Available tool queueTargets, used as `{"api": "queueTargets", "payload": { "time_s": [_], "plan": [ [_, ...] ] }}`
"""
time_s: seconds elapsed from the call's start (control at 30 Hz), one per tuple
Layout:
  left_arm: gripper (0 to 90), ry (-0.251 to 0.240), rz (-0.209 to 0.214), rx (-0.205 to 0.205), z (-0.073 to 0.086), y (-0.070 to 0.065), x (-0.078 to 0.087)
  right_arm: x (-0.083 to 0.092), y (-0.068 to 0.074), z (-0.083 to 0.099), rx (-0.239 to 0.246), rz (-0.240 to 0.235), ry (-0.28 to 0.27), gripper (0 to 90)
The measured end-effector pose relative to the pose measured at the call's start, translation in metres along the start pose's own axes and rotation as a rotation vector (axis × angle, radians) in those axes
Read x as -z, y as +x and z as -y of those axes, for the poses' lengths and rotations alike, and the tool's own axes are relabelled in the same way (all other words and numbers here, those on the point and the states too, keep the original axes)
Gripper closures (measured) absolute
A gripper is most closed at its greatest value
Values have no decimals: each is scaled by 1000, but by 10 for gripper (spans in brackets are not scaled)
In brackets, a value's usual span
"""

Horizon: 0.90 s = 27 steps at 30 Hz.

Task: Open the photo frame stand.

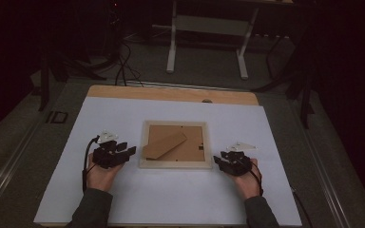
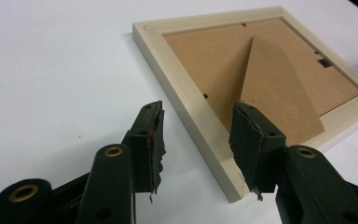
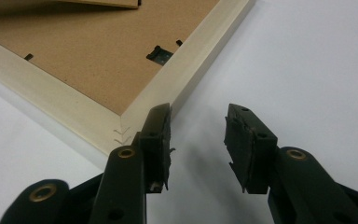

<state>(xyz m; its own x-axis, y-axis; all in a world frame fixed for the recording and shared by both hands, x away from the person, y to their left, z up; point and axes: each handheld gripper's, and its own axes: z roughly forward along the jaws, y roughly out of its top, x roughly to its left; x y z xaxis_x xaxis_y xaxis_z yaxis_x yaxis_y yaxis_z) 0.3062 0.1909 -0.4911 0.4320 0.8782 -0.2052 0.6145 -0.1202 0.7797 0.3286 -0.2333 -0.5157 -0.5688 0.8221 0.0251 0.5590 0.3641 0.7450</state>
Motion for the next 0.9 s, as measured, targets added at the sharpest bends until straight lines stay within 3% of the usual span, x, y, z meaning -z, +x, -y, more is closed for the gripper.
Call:
{"api": "queueTargets", "payload": {
  "time_s": [0.23, 0.43, 0.6, 0.73, 0.9],
  "plan": [
    [561, -23, 25, -12, -6, -4, 1, 0, 1, -1, -1, 2, -5, 564],
    [561, -26, 57, -52, -16, -12, -2, 1, 0, -1, -4, 6, -7, 545],
    [563, -21, 83, -57, -21, -13, -5, 1, 0, -1, -1, 9, -10, 541],
    [624, -16, 103, -63, -23, -14, -7, 1, 0, -1, -2, 8, -9, 539],
    [607, -12, 126, -57, -25, -16, -10, 0, 0, -1, 0, 12, -5, 537]
  ]
}}
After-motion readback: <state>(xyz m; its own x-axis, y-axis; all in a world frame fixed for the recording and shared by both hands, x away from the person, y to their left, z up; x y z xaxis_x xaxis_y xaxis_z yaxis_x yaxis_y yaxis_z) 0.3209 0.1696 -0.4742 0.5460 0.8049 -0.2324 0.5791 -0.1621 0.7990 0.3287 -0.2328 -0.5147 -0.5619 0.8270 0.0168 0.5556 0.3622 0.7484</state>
